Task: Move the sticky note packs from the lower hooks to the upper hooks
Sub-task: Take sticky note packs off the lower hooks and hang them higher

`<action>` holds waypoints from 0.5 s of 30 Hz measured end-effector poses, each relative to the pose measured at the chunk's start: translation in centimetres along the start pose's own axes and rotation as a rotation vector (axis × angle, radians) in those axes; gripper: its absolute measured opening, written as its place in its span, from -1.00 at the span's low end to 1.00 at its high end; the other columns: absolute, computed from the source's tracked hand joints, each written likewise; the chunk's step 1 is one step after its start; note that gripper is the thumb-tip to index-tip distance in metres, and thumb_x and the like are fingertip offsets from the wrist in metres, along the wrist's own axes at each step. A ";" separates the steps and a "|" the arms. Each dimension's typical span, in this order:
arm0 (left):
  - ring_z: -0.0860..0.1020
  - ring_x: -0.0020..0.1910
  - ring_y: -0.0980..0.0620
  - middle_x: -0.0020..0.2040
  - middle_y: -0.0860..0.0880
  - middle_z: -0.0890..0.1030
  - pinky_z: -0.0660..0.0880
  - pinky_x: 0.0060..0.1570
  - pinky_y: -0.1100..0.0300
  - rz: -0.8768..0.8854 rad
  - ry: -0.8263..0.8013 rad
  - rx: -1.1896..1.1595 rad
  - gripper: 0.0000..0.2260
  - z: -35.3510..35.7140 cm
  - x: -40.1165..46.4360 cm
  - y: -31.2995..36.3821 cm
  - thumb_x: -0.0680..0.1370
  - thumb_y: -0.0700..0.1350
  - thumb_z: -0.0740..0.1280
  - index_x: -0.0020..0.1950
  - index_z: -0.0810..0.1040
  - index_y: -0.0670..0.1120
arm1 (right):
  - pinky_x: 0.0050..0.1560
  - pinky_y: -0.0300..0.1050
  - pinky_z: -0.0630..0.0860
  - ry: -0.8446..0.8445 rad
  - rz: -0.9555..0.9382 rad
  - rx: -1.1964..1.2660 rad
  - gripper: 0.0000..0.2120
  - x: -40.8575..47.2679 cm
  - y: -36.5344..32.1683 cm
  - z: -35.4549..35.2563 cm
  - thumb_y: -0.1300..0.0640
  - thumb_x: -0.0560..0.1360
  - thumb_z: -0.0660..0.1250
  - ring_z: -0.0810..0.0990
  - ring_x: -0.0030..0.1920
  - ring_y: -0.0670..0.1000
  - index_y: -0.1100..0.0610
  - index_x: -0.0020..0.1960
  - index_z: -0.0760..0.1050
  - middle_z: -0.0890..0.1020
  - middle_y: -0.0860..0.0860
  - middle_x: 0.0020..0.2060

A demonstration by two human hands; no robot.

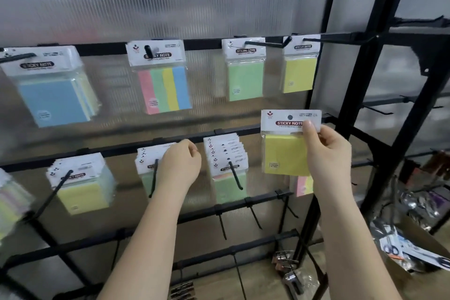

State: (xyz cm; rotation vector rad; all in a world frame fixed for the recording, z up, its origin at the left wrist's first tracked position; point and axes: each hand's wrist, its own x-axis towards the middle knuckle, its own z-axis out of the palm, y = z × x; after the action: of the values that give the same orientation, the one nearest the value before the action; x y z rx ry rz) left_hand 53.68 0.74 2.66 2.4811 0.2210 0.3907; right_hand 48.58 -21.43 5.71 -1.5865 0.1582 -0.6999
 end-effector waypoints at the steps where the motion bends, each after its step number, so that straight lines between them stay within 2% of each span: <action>1: 0.50 -0.05 -0.05 -0.03 0.00 0.56 0.43 -0.12 0.12 -0.021 -0.001 -0.018 -0.85 0.6 -0.1 0.6 0.56 -0.16 0.15 0.00 0.51 -0.04 | -0.32 -0.23 0.30 -0.023 -0.007 0.010 -0.68 1.0 0.1 -0.5 0.01 0.59 0.24 0.39 -0.34 -0.13 0.19 -0.22 0.55 0.52 0.00 -0.37; 3: 0.50 -0.06 -0.05 -0.05 -0.01 0.57 0.44 -0.12 0.12 -0.062 0.015 -0.054 -0.86 2.0 -0.4 1.8 0.56 -0.16 0.17 -0.03 0.52 -0.05 | -0.24 -0.14 0.26 -0.073 -0.039 0.017 -0.58 3.1 0.1 -1.7 -0.01 0.58 0.24 0.36 -0.29 -0.01 0.38 -0.13 0.49 0.46 0.19 -0.33; 5: 0.51 -0.04 -0.06 -0.08 0.00 0.58 0.44 -0.12 0.13 -0.111 0.041 -0.081 -0.87 3.3 -1.0 3.2 0.55 -0.16 0.18 -0.05 0.52 -0.05 | -0.25 -0.11 0.21 -0.119 -0.076 0.028 -0.53 5.0 -0.2 -2.9 -0.03 0.58 0.24 0.29 -0.30 0.02 0.44 -0.08 0.43 0.40 0.10 -0.33; 7: 0.52 -0.03 -0.07 -0.10 0.00 0.59 0.48 -0.07 0.09 -0.160 0.062 -0.096 -0.87 4.3 -1.5 4.4 0.54 -0.15 0.19 -0.07 0.53 -0.04 | -0.29 -0.13 0.17 -0.163 -0.102 0.057 -0.56 6.7 -0.5 -4.1 -0.03 0.57 0.26 0.24 -0.32 0.02 0.39 -0.14 0.45 0.36 0.07 -0.34; 9: 0.55 -0.08 -0.08 -0.11 -0.02 0.60 0.52 -0.04 0.03 -0.195 0.075 -0.089 -0.88 4.9 -2.2 5.4 0.53 -0.15 0.20 -0.11 0.52 -0.03 | -0.35 -0.16 0.17 -0.179 -0.118 0.094 -0.63 8.1 -1.2 -4.9 -0.01 0.56 0.28 0.24 -0.36 -0.04 0.24 -0.29 0.46 0.36 0.04 -0.38; 11: 0.57 -0.10 -0.09 -0.12 -0.02 0.58 0.53 -0.04 0.00 -0.210 0.085 -0.065 -0.88 5.3 -2.8 6.1 0.53 -0.15 0.20 -0.15 0.49 -0.03 | -0.40 -0.23 0.18 -0.169 -0.145 0.139 -0.63 9.1 -2.1 -5.4 0.02 0.55 0.30 0.24 -0.42 -0.12 0.09 -0.39 0.40 0.37 -0.08 -0.46; 13: 0.54 -0.08 -0.08 -0.10 0.01 0.50 0.51 -0.02 0.03 -0.229 0.086 -0.035 -0.90 5.4 -3.4 6.4 0.54 -0.16 0.20 -0.11 0.49 -0.06 | -0.43 -0.30 0.21 -0.134 -0.171 0.209 -0.61 10.0 -3.0 -5.8 0.04 0.55 0.31 0.26 -0.46 -0.18 0.04 -0.43 0.36 0.38 -0.17 -0.51; 15: 0.51 -0.04 -0.08 -0.04 0.03 0.40 0.48 -0.01 0.07 -0.250 0.085 -0.004 -0.91 5.3 -3.8 6.5 0.55 -0.16 0.21 -0.02 0.50 -0.06 | -0.41 -0.30 0.22 -0.094 -0.203 0.278 -0.62 10.6 -3.9 -6.1 0.05 0.54 0.33 0.28 -0.44 -0.18 0.01 -0.44 0.36 0.39 -0.17 -0.51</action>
State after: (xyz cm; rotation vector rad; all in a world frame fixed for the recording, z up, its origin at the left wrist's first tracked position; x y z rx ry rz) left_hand 52.30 -8.29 1.54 2.3967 0.5583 0.3888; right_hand 52.78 -31.26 12.82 -1.3750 -0.1657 -0.7671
